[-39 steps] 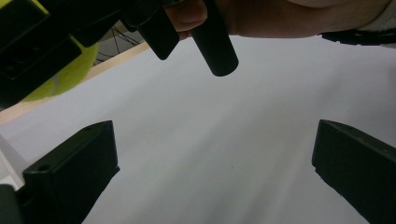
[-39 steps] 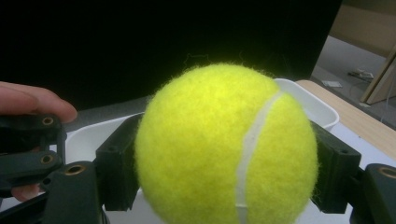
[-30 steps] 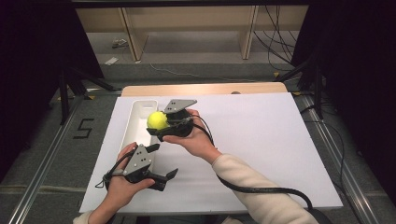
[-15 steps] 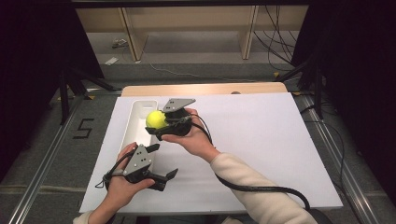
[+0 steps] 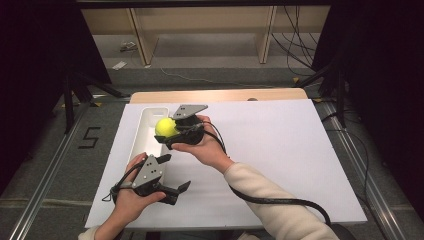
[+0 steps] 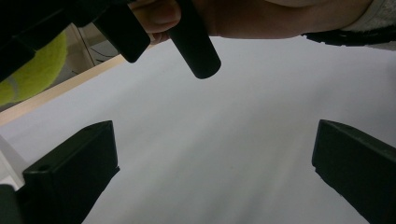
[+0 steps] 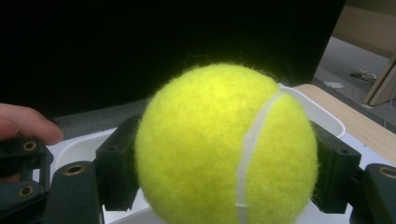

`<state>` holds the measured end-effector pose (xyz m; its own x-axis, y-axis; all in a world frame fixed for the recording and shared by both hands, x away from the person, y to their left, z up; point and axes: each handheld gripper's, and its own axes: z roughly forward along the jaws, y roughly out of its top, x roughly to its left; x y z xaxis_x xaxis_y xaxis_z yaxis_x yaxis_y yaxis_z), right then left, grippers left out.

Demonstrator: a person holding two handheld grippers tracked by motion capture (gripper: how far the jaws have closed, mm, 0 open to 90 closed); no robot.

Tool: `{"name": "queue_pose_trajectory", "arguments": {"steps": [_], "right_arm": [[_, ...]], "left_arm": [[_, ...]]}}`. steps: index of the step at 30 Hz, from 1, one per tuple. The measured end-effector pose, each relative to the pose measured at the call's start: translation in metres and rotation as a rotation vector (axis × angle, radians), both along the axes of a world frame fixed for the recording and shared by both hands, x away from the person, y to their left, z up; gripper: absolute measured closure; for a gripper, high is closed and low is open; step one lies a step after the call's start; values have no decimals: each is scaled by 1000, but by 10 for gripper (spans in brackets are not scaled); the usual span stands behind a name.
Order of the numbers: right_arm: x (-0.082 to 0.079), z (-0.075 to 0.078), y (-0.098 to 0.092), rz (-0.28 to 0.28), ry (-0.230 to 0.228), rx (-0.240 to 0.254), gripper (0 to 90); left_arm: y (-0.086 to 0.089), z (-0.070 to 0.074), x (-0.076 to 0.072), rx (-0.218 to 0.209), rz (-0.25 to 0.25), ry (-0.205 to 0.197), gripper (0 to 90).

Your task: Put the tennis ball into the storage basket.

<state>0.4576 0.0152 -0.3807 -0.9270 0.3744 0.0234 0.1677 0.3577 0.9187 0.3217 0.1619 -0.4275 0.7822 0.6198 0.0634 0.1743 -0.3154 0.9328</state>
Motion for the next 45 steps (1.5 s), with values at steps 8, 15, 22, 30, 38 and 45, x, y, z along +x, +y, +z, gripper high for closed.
{"name": "queue_pose_trajectory", "arguments": {"steps": [8, 15, 22, 30, 38, 45], "right_arm": [[2, 0, 2, 5, 3, -6, 263], [3, -1, 4, 2, 7, -3, 263], [4, 0, 6, 3, 6, -3, 264], [5, -1, 9, 7, 4, -5, 263], [6, 0, 11, 7, 2, -3, 263], [7, -1, 14, 12, 10, -12, 263]], "left_arm": [[0, 0, 0, -2, 1, 3, 0], [0, 0, 0, -3, 0, 4, 0], [0, 0, 0, -3, -1, 5, 0], [0, 0, 0, -2, -1, 5, 0], [0, 0, 0, 1, -3, 3, 0], [0, 0, 0, 1, -3, 3, 0]]}}
